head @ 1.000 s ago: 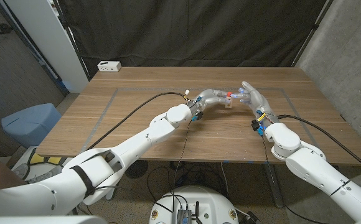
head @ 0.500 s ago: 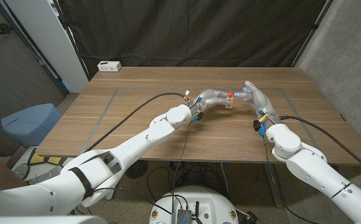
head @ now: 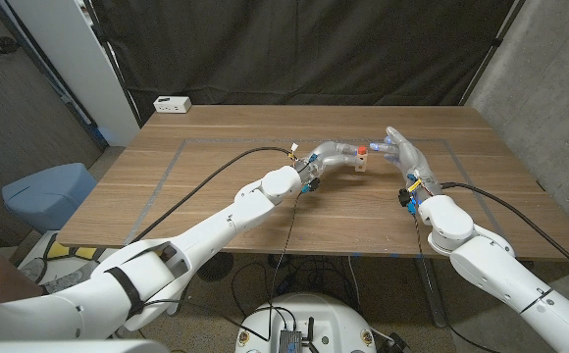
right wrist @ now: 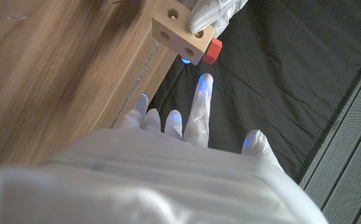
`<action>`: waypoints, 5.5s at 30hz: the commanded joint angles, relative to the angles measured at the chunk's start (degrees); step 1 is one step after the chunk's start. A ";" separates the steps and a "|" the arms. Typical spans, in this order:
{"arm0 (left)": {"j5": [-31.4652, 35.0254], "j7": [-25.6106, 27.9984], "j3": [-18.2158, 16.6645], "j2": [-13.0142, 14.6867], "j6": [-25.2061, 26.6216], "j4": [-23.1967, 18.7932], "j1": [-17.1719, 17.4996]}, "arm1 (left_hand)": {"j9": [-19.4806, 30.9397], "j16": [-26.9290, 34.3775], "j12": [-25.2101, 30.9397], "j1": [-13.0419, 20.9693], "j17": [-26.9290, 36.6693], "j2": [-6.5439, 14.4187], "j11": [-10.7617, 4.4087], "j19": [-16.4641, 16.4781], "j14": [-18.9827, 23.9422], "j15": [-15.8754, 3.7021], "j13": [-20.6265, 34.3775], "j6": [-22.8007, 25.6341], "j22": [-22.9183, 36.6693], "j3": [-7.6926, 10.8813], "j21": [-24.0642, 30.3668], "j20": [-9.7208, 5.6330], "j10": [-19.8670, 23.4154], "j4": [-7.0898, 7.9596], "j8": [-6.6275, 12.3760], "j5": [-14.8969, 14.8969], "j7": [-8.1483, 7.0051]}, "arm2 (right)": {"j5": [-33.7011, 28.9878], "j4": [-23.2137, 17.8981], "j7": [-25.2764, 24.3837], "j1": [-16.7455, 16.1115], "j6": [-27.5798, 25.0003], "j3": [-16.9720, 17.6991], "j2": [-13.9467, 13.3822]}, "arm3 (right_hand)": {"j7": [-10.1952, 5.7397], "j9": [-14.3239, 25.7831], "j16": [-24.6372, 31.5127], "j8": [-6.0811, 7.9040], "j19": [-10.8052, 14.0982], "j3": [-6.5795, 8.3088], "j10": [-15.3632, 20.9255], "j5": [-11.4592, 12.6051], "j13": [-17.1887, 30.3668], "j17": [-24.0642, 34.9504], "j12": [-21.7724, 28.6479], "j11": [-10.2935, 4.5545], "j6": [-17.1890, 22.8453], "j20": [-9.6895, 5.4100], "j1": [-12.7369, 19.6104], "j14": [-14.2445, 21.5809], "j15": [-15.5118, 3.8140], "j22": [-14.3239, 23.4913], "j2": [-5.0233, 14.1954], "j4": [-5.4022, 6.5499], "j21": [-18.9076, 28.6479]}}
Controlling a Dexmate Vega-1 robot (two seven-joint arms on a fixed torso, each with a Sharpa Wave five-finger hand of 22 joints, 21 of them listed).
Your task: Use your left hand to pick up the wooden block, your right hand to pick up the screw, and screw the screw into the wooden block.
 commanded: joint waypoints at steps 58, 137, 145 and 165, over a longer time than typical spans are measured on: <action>0.00 -0.37 -0.14 0.67 0.27 -1.26 0.61 | 0.05 0.09 0.99 -0.18 0.03 0.94 -0.67 0.24 0.31 -0.89 2.01 3.75 0.31 1.87 0.38 -0.28 1.12 1.60 0.46 0.35 2.37 | 0.61 2.37 2.13 2.11 1.42 -2.32 0.98 | -0.04 0.05 0.29 2.20 -0.81 -0.19 -1.36 0.36 0.05 0.14 1.07 -0.85 0.73 0.46 -0.67 -2.28 1.01 0.12 -0.48 0.52 0.20; -1.22 -2.12 0.05 -1.58 -1.42 4.82 -1.79 | 0.05 0.08 1.05 -0.42 0.03 1.04 -0.59 0.29 0.37 -0.86 2.09 3.67 0.31 2.06 0.39 -0.43 1.11 1.65 0.44 0.37 2.42 | 1.99 3.30 2.09 1.57 3.63 -1.78 2.01 | 1.51 0.10 0.81 3.67 2.44 0.67 5.51 0.35 0.05 -0.02 1.37 -1.10 11.17 -0.40 0.62 2.44 -0.93 0.10 0.23 -0.09 0.39; -1.00 -2.01 0.07 -1.28 -1.39 4.14 -1.64 | 0.05 0.08 1.06 -0.39 0.03 0.95 -0.63 0.29 0.35 -0.89 2.09 3.72 0.31 2.01 0.39 -0.39 1.16 1.59 0.46 0.35 2.42 | 0.94 2.58 0.41 1.00 3.38 -1.31 2.17 | 1.25 0.14 0.78 2.44 3.07 0.73 5.20 0.32 0.08 -0.02 0.97 0.28 8.90 -0.58 0.75 2.94 -0.75 0.10 0.14 -0.20 0.45; -0.60 -1.54 -0.12 -0.26 -0.91 1.82 -0.88 | 0.05 0.09 1.02 -0.35 0.04 1.00 -0.68 0.26 0.32 -0.88 2.06 3.66 0.31 2.03 0.38 -0.31 1.08 1.57 0.43 0.35 2.41 | 0.56 3.19 1.11 1.69 3.50 -1.53 2.54 | -0.10 0.35 -0.24 0.05 1.90 0.59 1.19 0.16 0.19 0.12 -0.27 -0.12 1.27 -0.11 0.63 1.20 0.32 0.11 -0.44 -0.29 -0.22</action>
